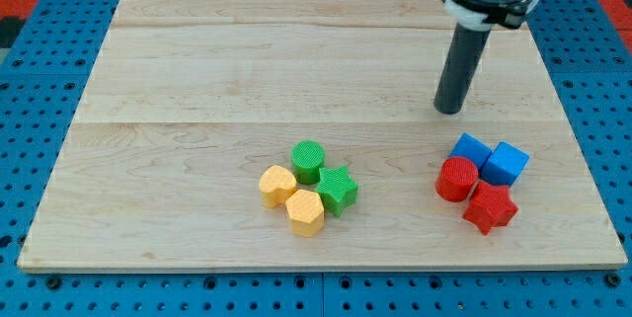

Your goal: Place blue cube to the center of the board

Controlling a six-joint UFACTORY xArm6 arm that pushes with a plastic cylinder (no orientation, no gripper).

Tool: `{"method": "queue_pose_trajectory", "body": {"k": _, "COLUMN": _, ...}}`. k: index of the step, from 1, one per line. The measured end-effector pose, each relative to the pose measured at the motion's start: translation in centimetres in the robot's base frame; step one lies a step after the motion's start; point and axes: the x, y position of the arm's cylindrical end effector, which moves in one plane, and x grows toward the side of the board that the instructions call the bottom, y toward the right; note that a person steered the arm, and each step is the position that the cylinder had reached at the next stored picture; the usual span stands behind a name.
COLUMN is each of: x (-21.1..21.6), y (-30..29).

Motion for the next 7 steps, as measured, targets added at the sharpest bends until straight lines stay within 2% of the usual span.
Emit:
{"method": "queue_pose_trajectory", "body": {"k": 1, "x": -0.3, "y": 5.7}}
{"method": "queue_pose_trajectory", "body": {"k": 2, "x": 4.4, "y": 11.1}}
{"method": "queue_pose_trajectory", "body": {"k": 3, "x": 9.6, "y": 12.1}}
{"method": "queue_pose_trajectory", "body": {"k": 4, "x": 10.2, "y": 4.9}}
{"method": "queue_pose_trajectory", "body": {"k": 5, "x": 10.2, "y": 0.3}}
{"method": "queue_pose_trajectory", "body": {"k": 7, "x": 10.5, "y": -0.9}}
